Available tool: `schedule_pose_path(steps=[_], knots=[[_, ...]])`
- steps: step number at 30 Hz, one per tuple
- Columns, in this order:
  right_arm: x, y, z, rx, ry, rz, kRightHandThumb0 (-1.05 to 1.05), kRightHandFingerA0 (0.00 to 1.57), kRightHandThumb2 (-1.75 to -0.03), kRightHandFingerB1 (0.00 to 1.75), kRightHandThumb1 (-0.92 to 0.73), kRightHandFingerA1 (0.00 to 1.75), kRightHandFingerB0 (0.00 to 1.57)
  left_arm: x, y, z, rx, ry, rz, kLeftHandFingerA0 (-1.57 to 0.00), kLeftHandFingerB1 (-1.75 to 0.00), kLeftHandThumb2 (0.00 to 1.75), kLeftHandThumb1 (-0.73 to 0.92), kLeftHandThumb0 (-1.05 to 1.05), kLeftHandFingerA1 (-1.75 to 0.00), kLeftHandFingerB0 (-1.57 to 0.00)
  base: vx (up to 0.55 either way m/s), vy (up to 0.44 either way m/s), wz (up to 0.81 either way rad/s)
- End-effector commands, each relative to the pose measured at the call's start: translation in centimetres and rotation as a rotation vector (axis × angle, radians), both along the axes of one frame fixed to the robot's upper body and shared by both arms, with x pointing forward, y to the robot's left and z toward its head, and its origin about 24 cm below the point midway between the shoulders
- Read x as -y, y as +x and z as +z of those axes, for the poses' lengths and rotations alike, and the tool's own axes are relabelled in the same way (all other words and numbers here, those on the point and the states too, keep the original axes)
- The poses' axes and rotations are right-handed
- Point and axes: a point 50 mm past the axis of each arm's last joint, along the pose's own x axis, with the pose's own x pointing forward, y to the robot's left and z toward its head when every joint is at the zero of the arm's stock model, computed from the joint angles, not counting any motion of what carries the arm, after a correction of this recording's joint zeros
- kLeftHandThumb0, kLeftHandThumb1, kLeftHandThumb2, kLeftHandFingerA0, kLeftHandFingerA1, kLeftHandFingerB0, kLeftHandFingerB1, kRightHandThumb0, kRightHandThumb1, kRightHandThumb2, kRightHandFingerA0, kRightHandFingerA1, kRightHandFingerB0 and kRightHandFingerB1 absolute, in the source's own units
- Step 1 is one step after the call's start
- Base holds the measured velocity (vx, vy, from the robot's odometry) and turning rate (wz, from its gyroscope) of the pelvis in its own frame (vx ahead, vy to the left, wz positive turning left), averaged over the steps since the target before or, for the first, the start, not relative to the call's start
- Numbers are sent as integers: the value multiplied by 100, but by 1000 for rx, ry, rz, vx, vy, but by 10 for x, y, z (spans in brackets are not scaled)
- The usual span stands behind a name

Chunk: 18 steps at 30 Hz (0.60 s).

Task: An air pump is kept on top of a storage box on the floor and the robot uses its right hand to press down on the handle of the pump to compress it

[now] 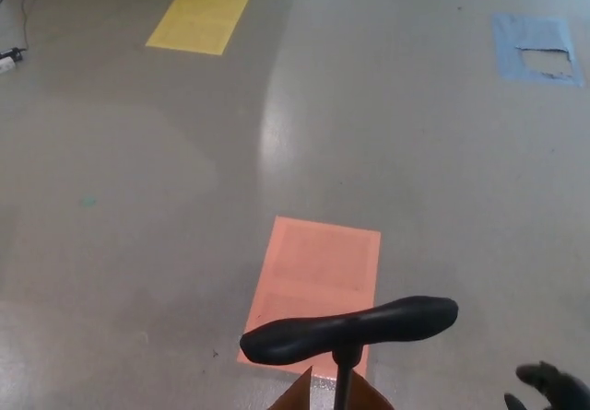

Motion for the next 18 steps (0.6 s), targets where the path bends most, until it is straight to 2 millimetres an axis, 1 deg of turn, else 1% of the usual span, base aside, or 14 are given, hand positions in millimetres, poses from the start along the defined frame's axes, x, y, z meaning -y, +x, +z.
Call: schedule_pose_path(steps=[1,2,3,4,5,6,7,9,11,12,13,14,15,18], knots=[[11,-1,4,65,-50,-8,-65,1,-103,35,-74,38,6,-5,-2,3,11,-6,-31,0,-47,110,58,-34,-48,0,0,0,0],[12,0,5,86,-45,-24,-71,3,-103,29,-76,30,8,-5,-2,4,22,-21,-22,-8,-36,92,70,-68,-41,-6,0,0,0],[14,1,8,138,-22,-75,-73,4,-103,30,-75,34,8,-5,-1,5,46,-46,-16,-3,-32,101,68,-69,-43,-3,0,0,0],[15,3,11,183,0,-118,-73,4,-103,30,-75,34,8,-4,0,6,64,-59,-14,-3,-32,101,68,-69,-43,-3,0,0,0],[17,5,15,237,39,-163,-72,0,-104,27,-75,32,7,-4,0,7,80,-73,-13,-3,-29,104,70,-70,-39,-2,0,0,0],[18,10,23,329,66,-214,-68,3,-104,32,-72,35,3,-4,1,8,100,-89,-14,-7,-16,106,76,-84,-25,-7,0,0,0],[20,19,39,483,102,-281,-68,4,-104,34,-71,36,4,-2,2,9,126,-103,-30,-4,-14,107,78,-85,-21,-3,0,0,0],[21,24,51,586,142,-305,-68,3,-106,31,-73,34,3,0,5,11,139,-95,-55,-1,-14,108,77,-84,-20,0,0,0,0],[23,28,69,709,198,-314,-77,7,-105,26,-76,30,8,5,8,12,152,-91,-85,0,-13,108,77,-84,-19,0,0,0,0],[21,30,88,844,260,-310,-71,1,-109,31,-73,34,5,9,12,13,164,-77,-118,0,-11,108,77,-87,-14,0,0,0,0],[20,30,100,920,310,-305,-79,0,-108,27,-74,26,11,11,13,14,174,-76,-138,0,-11,108,76,-87,-13,0,0,0,0],[19,30,105,948,342,-302,-79,0,-108,27,-74,26,11,13,14,14,180,-80,-145,0,-11,108,76,-87,-13,0,0,0,0],[19,26,123,1037,339,-281,-77,0,-108,31,-72,27,15,16,17,16,189,-82,-172,0,-10,107,75,-87,-13,0,0,0,0],[24,14,159,1186,313,-259,-82,4,-109,30,-76,30,11,31,29,18,210,-98,-228,0,-10,106,74,-87,-14,0,0,0,0]])
